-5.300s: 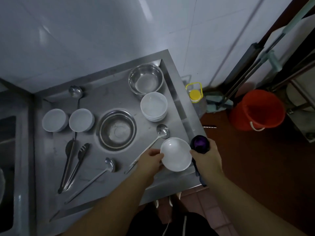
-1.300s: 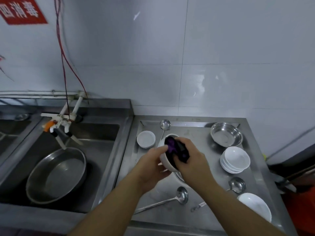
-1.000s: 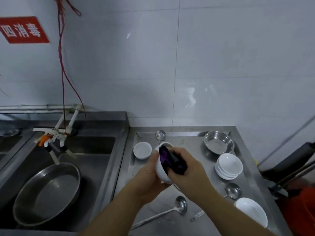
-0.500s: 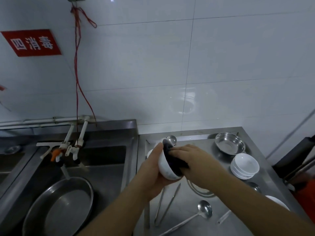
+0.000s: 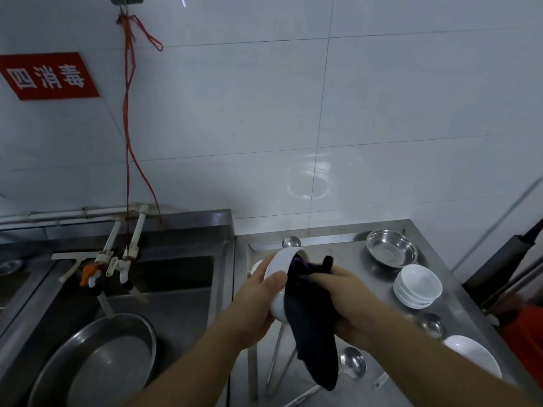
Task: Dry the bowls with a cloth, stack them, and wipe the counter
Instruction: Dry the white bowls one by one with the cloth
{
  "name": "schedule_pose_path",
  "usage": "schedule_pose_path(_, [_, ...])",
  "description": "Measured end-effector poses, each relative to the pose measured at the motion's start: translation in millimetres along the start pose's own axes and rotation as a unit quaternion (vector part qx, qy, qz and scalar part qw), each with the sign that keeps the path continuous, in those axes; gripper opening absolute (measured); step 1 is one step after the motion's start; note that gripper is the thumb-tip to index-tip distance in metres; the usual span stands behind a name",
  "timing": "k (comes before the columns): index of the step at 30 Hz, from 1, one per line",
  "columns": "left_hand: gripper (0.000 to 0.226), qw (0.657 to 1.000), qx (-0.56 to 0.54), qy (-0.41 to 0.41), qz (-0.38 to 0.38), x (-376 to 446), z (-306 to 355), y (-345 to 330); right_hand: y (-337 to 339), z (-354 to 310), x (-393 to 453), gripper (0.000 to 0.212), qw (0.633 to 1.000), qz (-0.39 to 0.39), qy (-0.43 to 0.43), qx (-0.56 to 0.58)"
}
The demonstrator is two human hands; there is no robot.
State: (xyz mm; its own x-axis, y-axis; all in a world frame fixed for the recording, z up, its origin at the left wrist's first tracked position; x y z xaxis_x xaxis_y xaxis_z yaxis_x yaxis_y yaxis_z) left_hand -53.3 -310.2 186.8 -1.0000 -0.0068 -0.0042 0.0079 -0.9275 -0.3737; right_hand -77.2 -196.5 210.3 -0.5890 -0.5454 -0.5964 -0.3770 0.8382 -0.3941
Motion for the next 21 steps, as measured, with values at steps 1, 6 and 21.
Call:
schedule_pose_path(1, [0.110, 1.000, 0.002, 0.000, 0.002, 1, -1, -3, 3, 7, 3, 0.021, 0.997, 0.018, -0.025, 0.071])
schedule_pose_path(6, [0.104, 0.999, -0.019, 0.001, 0.043, 7, -5, -16, 9, 14, 14, 0.038, 0.980, 0.045, -0.012, 0.195])
schedule_pose_path(21, [0.063, 0.990, -0.023, 0.019, 0.136, 11, -20, -20, 2, -51, -2, 0.025, 0.670, 0.125, 0.285, -0.674])
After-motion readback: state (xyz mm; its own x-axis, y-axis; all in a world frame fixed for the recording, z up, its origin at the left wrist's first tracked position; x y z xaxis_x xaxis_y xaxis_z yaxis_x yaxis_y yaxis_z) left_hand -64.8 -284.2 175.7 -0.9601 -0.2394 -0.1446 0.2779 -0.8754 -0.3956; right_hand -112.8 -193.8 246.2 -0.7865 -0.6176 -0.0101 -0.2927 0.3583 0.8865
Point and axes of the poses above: each hand's wrist, its own x-axis towards the middle knuckle, its own y-axis out of the back of the hand, z = x × y, the point moved 9 cm from there along x, towards the middle knuckle, and after that the axes turned 9 degrees about -y, right-handed, at the moved point
